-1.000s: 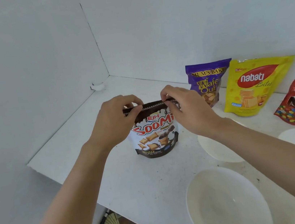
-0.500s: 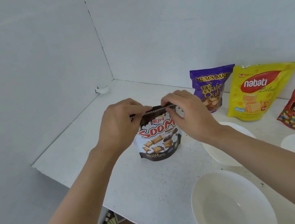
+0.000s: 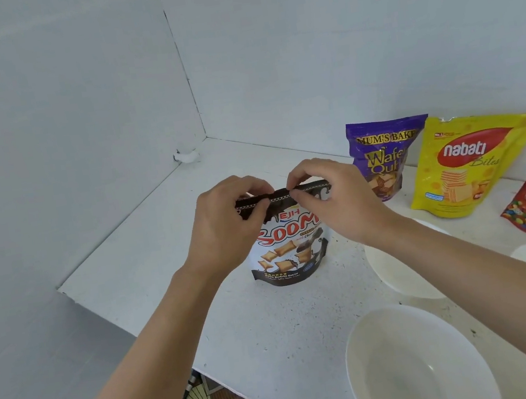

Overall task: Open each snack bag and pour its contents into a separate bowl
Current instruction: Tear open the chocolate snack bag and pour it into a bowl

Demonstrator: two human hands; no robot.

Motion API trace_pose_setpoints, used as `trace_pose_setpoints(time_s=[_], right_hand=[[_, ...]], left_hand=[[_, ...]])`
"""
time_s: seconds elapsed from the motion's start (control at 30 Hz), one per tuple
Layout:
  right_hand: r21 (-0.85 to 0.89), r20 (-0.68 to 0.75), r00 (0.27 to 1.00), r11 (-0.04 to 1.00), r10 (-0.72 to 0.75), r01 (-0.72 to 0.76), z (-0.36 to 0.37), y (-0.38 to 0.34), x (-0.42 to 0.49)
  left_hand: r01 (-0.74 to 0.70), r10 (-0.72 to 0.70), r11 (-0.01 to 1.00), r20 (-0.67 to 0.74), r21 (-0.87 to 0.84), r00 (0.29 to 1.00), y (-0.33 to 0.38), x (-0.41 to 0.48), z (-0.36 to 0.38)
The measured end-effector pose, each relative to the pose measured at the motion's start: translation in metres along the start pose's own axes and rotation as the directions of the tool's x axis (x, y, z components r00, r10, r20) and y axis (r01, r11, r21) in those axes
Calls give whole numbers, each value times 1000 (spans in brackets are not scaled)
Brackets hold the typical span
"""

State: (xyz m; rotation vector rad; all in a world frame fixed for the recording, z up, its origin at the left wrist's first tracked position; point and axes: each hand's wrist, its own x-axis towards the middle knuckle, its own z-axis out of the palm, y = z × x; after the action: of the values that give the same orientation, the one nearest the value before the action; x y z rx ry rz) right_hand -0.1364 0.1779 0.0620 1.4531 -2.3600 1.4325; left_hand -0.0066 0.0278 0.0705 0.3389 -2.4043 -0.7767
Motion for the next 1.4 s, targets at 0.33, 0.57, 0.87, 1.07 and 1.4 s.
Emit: trace_pose_setpoints(time_s=[0.33,0.57,0.87,1.07,1.4], right_hand=[[-161,64,998,987,2,8,6,2,9],[-419,133,991,905,-15,70,11,2,20],[-274,34,992,954,-119,124,8,14,19],[-83,80,996,995,-45,51,4,13,15],[-27,198,980,1000,-4,10,-10,20,14]], left_hand=[[65,-66,996,-11,-68,998,-14,1,-7],[76,-76,994,8,-75,997,-16,7,-3],[85,-52,988,247,-126,968,-9,21,-16],[159,-73,955,322,-251,944,-7,24,-10],[-57,169,959,398,-278,902,-22,34,-1]])
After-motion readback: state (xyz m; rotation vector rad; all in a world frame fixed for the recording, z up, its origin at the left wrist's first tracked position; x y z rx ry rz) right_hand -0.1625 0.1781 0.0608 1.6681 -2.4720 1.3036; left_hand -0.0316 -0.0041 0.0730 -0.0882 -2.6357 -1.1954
